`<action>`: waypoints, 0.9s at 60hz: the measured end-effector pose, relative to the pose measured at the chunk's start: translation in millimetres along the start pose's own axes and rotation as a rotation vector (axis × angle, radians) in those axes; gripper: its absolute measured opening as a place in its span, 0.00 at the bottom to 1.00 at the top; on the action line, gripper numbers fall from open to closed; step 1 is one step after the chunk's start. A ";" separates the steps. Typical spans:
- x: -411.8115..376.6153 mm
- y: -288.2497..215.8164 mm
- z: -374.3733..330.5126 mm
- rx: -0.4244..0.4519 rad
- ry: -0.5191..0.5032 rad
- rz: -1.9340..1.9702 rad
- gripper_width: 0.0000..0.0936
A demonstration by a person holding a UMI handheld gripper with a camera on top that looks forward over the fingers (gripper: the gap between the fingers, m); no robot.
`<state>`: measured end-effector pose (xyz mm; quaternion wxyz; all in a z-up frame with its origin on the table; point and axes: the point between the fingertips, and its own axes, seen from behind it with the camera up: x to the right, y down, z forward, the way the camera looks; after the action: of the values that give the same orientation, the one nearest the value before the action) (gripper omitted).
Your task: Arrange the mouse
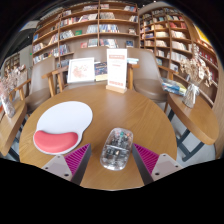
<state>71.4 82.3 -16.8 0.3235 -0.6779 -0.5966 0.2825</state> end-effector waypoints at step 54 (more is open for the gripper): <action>-122.7 -157.4 -3.8 0.121 -0.143 -0.068 0.45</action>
<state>-40.0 -27.3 107.4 0.3300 -0.6146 -0.6228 0.3542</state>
